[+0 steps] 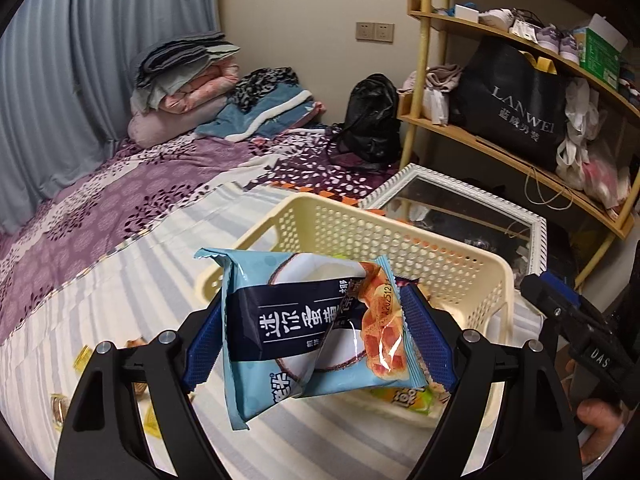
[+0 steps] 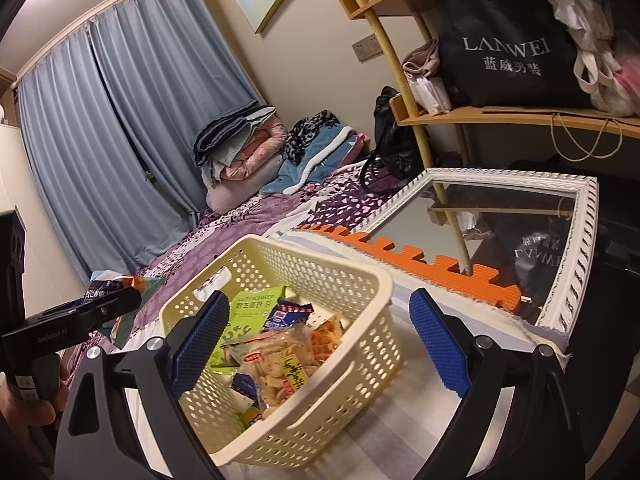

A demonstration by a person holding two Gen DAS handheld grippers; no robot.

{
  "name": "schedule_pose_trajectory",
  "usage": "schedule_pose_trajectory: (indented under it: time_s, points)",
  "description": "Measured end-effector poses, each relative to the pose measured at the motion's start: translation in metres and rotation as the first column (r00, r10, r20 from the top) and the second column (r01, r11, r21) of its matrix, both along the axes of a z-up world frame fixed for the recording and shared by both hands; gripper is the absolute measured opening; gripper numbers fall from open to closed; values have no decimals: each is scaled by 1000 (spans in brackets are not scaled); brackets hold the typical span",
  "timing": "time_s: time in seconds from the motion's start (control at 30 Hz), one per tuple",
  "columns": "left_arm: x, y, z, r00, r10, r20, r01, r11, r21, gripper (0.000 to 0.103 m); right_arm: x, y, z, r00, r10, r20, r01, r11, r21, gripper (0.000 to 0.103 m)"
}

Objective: Organize snacks
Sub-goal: 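Carry the blue pack to the basket and release it from the left gripper, then move both grippers back over the remaining yellow and tan snacks on the bed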

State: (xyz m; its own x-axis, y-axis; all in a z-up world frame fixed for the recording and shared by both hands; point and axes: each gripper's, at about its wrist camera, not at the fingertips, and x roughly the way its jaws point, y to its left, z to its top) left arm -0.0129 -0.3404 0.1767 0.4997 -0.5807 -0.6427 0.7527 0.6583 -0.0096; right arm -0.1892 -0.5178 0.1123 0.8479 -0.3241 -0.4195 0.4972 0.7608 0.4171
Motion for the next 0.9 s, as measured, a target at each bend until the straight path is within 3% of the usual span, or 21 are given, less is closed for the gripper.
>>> schedule_pose_trajectory:
  time_s: [0.2,0.3,0.57,0.9]
  points:
    - [0,-21,-5,999,-41,-24,41,999,-5,86,-2,-5,-3,1000,-10,-8,10,1000,8,91]
    - [2,-24,-8,998,-52,-42,51,999,-7,95,-1,-5,-4,1000,-8,-11,9,1000,9,91]
    - [13,-14,-8,999,39,-15,-38,999,27,100,5,-2,-4,1000,-11,-20,12,1000,10,96]
    - [25,29,-1,988,156,15,-156,988,3,100,13,16,9,999,16,-32,-17,1000,-24,98]
